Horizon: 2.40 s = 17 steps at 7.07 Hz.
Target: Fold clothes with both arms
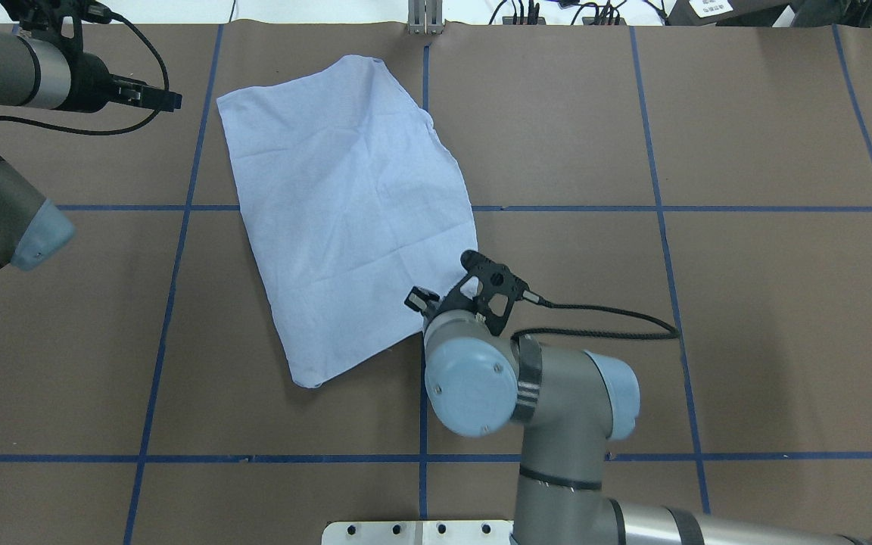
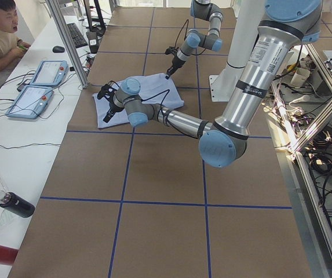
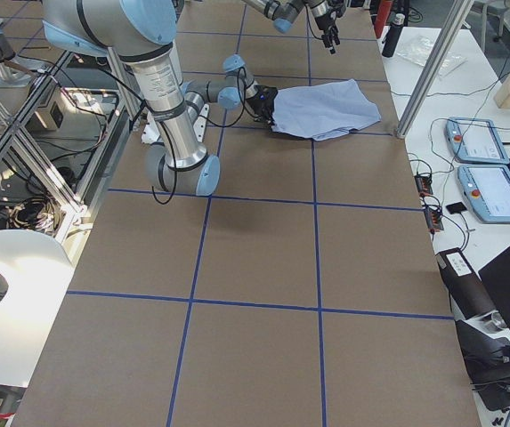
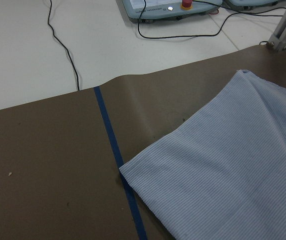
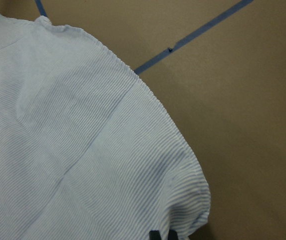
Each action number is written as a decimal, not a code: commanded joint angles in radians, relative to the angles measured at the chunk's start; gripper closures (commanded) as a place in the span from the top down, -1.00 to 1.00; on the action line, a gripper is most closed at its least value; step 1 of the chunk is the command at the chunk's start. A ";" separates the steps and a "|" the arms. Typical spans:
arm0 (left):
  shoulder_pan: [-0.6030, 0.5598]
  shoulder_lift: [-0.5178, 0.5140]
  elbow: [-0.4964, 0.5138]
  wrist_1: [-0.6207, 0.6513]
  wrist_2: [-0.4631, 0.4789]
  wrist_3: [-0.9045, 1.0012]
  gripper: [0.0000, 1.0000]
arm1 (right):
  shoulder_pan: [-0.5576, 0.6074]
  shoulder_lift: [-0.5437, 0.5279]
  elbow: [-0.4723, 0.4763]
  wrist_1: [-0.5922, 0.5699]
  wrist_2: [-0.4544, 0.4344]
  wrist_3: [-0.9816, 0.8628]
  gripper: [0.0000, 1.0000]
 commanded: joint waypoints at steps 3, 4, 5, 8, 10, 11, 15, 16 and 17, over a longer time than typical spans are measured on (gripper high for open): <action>0.149 0.216 -0.385 0.004 -0.057 -0.348 1.00 | -0.135 -0.079 0.158 -0.081 -0.124 0.037 -1.00; 0.249 0.288 -0.482 -0.001 0.000 -0.521 1.00 | -0.135 -0.079 0.162 -0.081 -0.124 0.037 -1.00; 0.399 0.385 -0.572 0.001 0.156 -0.661 1.00 | -0.134 -0.079 0.162 -0.081 -0.124 0.037 -1.00; 0.775 0.404 -0.578 0.012 0.541 -1.089 1.00 | -0.132 -0.086 0.169 -0.081 -0.124 0.037 -1.00; 0.863 0.349 -0.576 0.102 0.607 -1.287 0.78 | -0.132 -0.086 0.168 -0.081 -0.125 0.038 -1.00; 0.894 0.279 -0.575 0.218 0.619 -1.367 0.67 | -0.132 -0.086 0.169 -0.081 -0.125 0.038 -1.00; 0.916 0.240 -0.575 0.317 0.609 -1.374 0.58 | -0.132 -0.086 0.169 -0.081 -0.127 0.038 -1.00; 0.917 0.246 -0.573 0.317 0.608 -1.364 0.58 | -0.132 -0.086 0.169 -0.081 -0.127 0.038 -1.00; 0.917 0.245 -0.566 0.317 0.608 -1.359 0.58 | -0.132 -0.086 0.169 -0.081 -0.127 0.038 -1.00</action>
